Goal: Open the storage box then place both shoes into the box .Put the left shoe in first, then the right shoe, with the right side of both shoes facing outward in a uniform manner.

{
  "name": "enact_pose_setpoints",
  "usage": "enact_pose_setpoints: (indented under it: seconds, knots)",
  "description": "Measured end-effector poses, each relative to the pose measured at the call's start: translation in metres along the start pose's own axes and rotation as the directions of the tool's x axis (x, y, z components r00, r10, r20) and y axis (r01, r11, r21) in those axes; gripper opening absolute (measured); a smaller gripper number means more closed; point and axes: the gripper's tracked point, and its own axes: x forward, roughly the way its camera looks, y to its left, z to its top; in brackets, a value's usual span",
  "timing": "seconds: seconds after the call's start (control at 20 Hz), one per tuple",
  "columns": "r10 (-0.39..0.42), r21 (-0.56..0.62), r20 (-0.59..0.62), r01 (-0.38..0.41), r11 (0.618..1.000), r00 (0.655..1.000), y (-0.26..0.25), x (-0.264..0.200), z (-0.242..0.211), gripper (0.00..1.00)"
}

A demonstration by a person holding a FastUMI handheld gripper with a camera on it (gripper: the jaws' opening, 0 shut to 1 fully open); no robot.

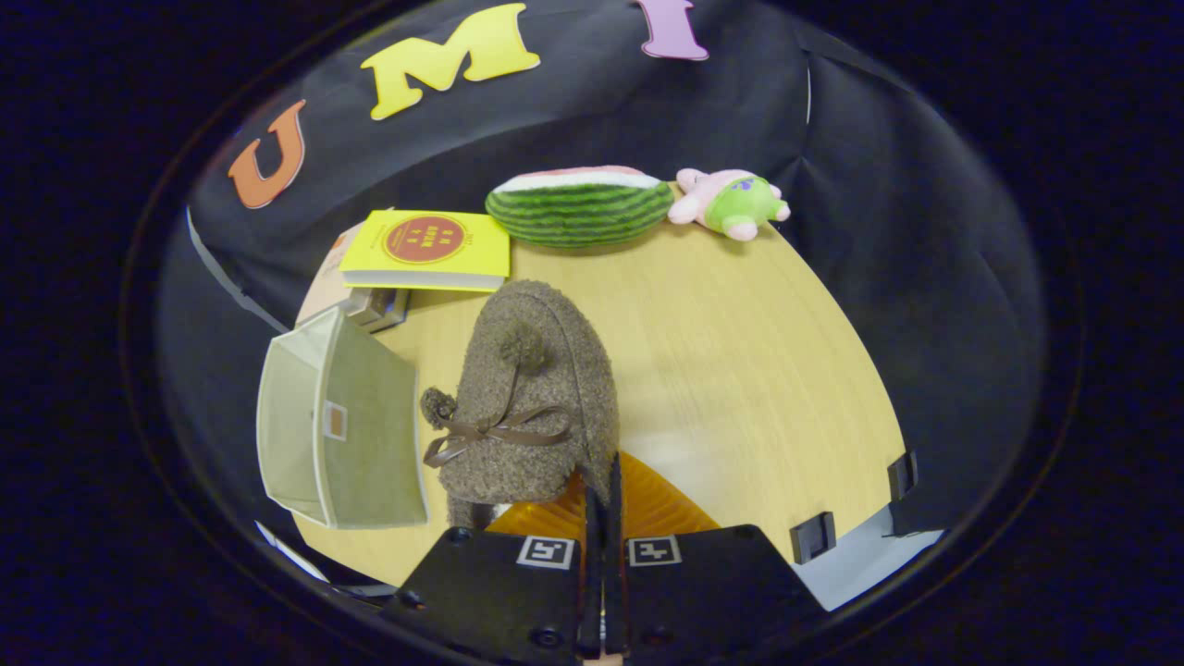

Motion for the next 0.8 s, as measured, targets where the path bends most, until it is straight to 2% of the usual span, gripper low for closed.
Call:
enact_pose_setpoints:
  seconds: [0.15,0.4,0.6,0.8]
  knots:
    - [0.041,-0.024,0.023,-0.041,0.999,0.999,0.043,-0.037,0.003,0.08]
    - [0.059,-0.086,0.059,-0.054,0.995,0.996,0.119,-0.079,0.008,0.08]
    - [0.113,-0.107,0.086,-0.103,0.989,0.99,0.181,-0.094,0.012,0.08]
    - [0.11,-0.098,0.112,-0.099,0.99,0.988,0.223,-0.084,0.009,0.08]
